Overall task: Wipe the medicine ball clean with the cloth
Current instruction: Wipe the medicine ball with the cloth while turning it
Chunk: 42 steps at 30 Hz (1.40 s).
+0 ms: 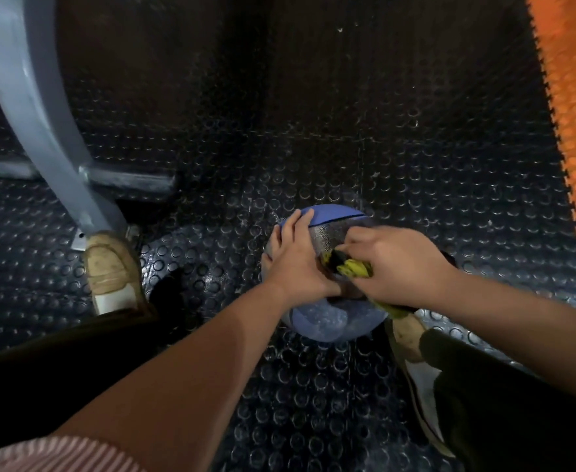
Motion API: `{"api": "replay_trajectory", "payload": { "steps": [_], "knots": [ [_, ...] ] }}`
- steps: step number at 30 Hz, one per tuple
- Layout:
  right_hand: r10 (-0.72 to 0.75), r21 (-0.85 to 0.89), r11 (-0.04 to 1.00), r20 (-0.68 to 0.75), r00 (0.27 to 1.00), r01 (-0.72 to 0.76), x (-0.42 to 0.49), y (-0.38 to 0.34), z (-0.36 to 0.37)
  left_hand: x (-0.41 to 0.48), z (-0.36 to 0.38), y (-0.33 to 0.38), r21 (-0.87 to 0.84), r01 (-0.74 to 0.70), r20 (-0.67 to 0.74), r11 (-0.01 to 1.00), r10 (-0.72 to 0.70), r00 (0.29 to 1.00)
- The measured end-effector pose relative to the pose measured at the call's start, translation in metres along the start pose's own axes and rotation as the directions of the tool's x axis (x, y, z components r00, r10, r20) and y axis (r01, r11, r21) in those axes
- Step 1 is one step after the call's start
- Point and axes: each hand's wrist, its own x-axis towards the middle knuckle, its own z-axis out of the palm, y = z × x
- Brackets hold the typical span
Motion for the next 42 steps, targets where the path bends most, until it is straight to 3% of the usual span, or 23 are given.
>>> {"api": "replay_trajectory", "payload": {
  "steps": [5,9,12,17,21,25,29,32,34,39,42],
  "knots": [
    [0.138,-0.069,0.988,0.025,0.990,-0.136,0.036,0.005,-0.003,-0.010,0.013,0.000,0.069,0.031,-0.012,0.997,-0.031,0.999],
    [0.166,-0.041,0.986,0.053,0.985,-0.164,0.044,0.003,-0.003,-0.008,0.012,-0.002,0.066,0.027,-0.021,0.997,-0.026,0.999],
    [0.100,-0.017,0.995,0.009,0.995,-0.100,0.018,0.001,0.000,0.003,-0.001,-0.005,-0.007,0.000,-0.015,1.000,0.000,1.000],
    [0.015,-0.017,1.000,0.019,1.000,-0.015,0.004,0.003,0.002,0.007,-0.003,-0.006,0.043,-0.026,-0.024,0.999,0.027,0.999],
    [0.091,0.015,0.996,-0.069,0.993,-0.090,0.025,0.006,0.006,-0.004,0.004,-0.004,0.053,-0.006,-0.038,0.999,0.008,0.999],
    [0.211,-0.038,0.977,0.001,0.977,-0.211,0.046,0.009,0.002,-0.008,0.010,0.002,0.073,0.037,-0.054,0.997,-0.033,0.998],
    [0.073,-0.003,0.997,-0.088,0.993,-0.073,0.021,0.009,0.011,0.000,0.005,0.004,-0.016,0.031,-0.058,0.999,-0.032,0.998],
    [-0.070,-0.001,0.998,-0.035,0.997,0.070,0.000,0.013,0.011,0.004,0.000,0.000,-0.027,0.017,-0.072,0.999,-0.019,0.997],
    [-0.091,0.036,0.995,-0.021,0.996,0.091,-0.009,0.030,0.009,0.003,0.000,-0.002,-0.049,0.028,-0.076,0.998,-0.032,0.997],
    [0.121,0.108,0.987,-0.009,0.993,-0.120,-0.029,0.073,0.013,-0.001,0.001,-0.007,-0.067,0.046,-0.096,0.997,-0.052,0.994],
    [0.113,0.116,0.988,-0.061,0.992,-0.106,-0.023,0.062,0.015,-0.004,0.007,-0.008,-0.039,0.030,-0.117,0.999,-0.034,0.992]
  ]
}}
